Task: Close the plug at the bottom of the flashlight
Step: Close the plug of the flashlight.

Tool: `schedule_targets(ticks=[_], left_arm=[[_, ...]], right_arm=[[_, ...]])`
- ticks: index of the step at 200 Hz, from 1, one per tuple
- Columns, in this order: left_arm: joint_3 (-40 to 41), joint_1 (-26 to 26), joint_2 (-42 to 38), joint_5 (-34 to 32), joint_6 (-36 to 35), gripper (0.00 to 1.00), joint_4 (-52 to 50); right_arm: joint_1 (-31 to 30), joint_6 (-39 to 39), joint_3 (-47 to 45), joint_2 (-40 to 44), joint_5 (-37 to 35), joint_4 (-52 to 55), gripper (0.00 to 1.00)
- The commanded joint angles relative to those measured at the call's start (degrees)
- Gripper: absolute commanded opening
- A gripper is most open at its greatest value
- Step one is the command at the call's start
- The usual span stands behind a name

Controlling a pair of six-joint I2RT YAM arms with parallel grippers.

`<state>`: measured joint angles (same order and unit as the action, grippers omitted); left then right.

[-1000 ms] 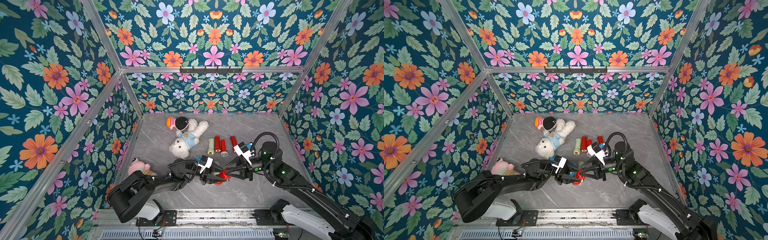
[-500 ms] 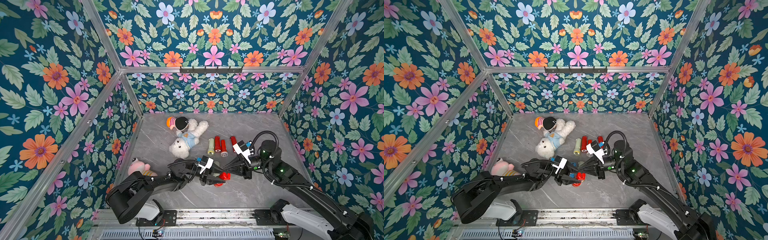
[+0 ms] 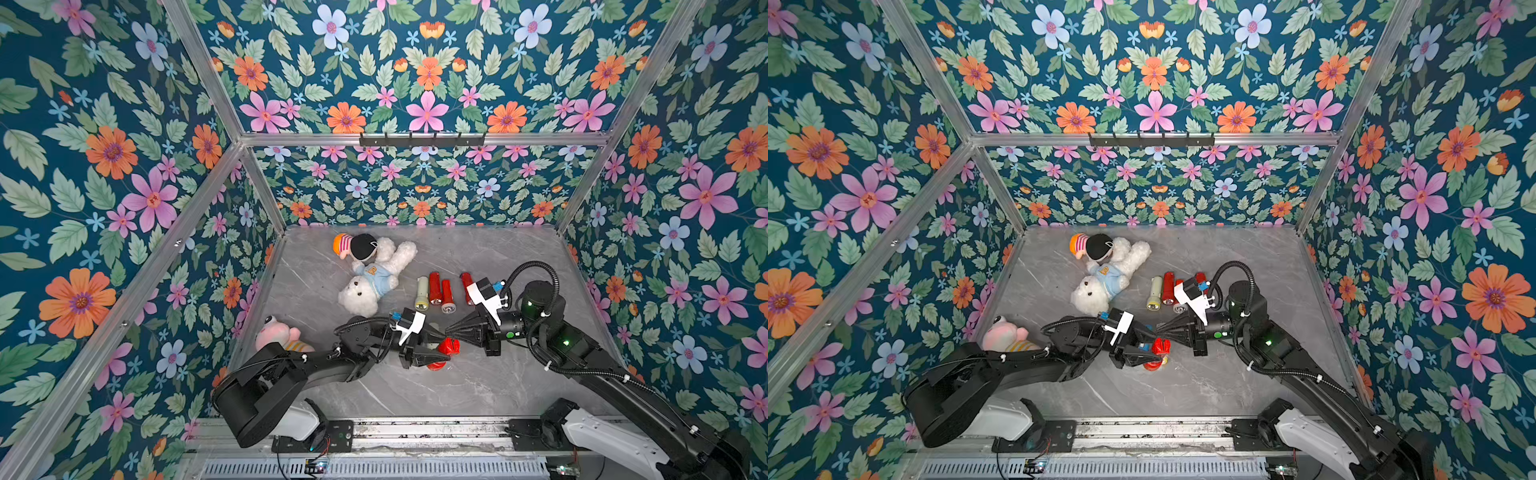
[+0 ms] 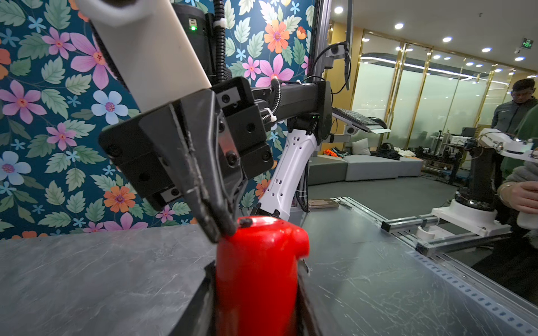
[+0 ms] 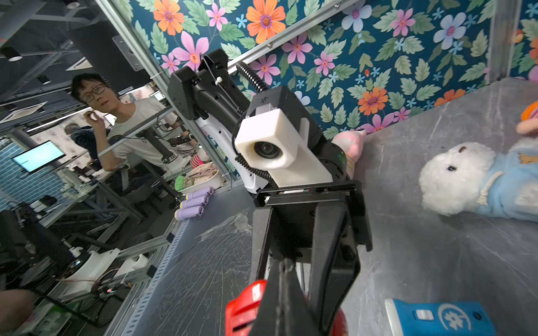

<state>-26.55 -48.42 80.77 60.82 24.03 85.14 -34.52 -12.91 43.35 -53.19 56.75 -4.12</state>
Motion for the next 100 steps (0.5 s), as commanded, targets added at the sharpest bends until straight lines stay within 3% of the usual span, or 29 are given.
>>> schedule_targets(ticks=[1,62,100], left_arm=[[-0.27,-0.01,-1.04,-2.77,-0.52,0.0,13.38],[1.21,0.22,-1.37,-3.98,-1.27,0.0,12.71],[0.73,0.24,-3.03,-9.83,-4.53,0.0,1.96]], right_arm=[[0.52,1.4,-0.36,-0.09,-10.01,8.78,0.02],[7.53,-3.8,-2.43,1.37,-24.76,13.16,0.04],[10.27,-5.42,-2.7,1.1,-37.04,21.12,0.04]])
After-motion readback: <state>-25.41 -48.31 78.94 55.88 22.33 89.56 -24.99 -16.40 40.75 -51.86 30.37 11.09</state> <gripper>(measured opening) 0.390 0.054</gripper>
